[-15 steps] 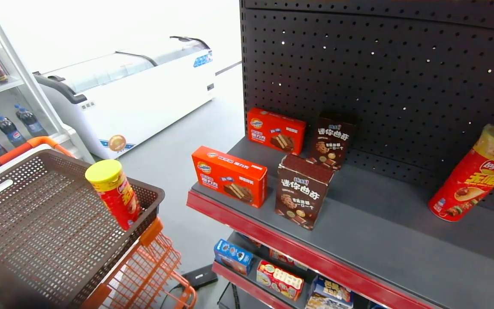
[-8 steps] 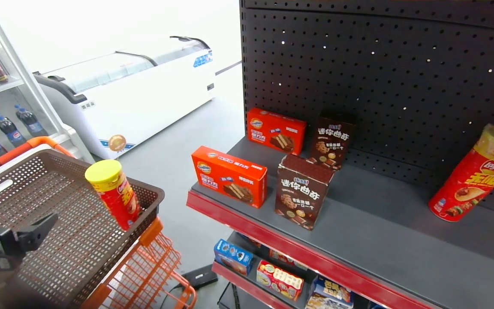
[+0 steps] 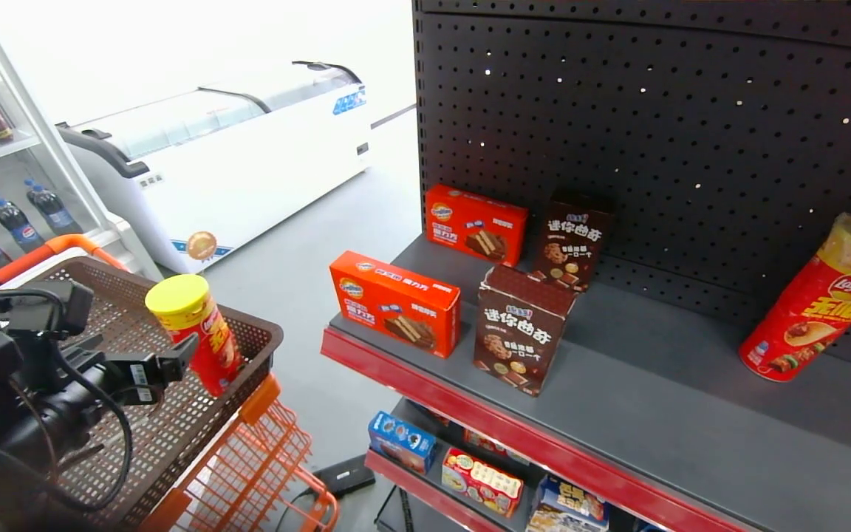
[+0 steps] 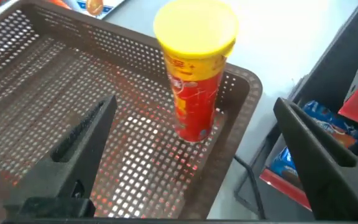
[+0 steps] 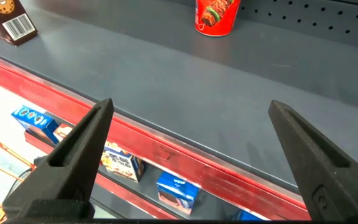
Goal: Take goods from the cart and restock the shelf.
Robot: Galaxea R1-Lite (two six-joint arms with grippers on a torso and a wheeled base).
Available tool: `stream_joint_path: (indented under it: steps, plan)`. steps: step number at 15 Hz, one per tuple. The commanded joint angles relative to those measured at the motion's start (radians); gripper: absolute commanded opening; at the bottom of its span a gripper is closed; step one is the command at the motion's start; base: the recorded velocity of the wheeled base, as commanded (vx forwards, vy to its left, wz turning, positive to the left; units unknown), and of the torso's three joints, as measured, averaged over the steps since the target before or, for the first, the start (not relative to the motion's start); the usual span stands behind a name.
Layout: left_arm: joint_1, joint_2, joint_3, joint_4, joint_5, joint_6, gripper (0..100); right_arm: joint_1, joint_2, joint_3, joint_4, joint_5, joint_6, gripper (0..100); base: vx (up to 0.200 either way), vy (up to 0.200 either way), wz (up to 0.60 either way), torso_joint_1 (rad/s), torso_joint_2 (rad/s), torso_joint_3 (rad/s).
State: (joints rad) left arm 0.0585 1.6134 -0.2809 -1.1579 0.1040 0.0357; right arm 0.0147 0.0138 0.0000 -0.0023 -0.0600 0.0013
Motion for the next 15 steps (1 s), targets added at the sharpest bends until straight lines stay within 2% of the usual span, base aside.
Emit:
stream_joint_path:
  steps: [1, 6, 14, 15]
  plan:
    - [-0.005, 0.175, -0.038, -0.054, 0.000, 0.001, 100, 0.001, 0.000, 0.000, -0.001, 0.000, 0.000, 100, 0.000, 0.000, 0.00, 0.000, 0.00, 0.000]
    - [0.009, 0.329, -0.132, -0.149, 0.002, 0.001, 100, 0.001, 0.000, 0.000, -0.001, 0.000, 0.000, 100, 0.000, 0.000, 0.00, 0.000, 0.00, 0.000]
    - [0.018, 0.482, -0.247, -0.238, 0.002, 0.001, 100, 0.001, 0.000, 0.000, -0.001, 0.000, 0.000, 100, 0.000, 0.000, 0.00, 0.000, 0.00, 0.000]
    - [0.032, 0.500, -0.288, -0.240, 0.002, 0.004, 100, 0.001, 0.000, 0.000, -0.001, 0.000, 0.000, 100, 0.000, 0.000, 0.00, 0.000, 0.00, 0.000]
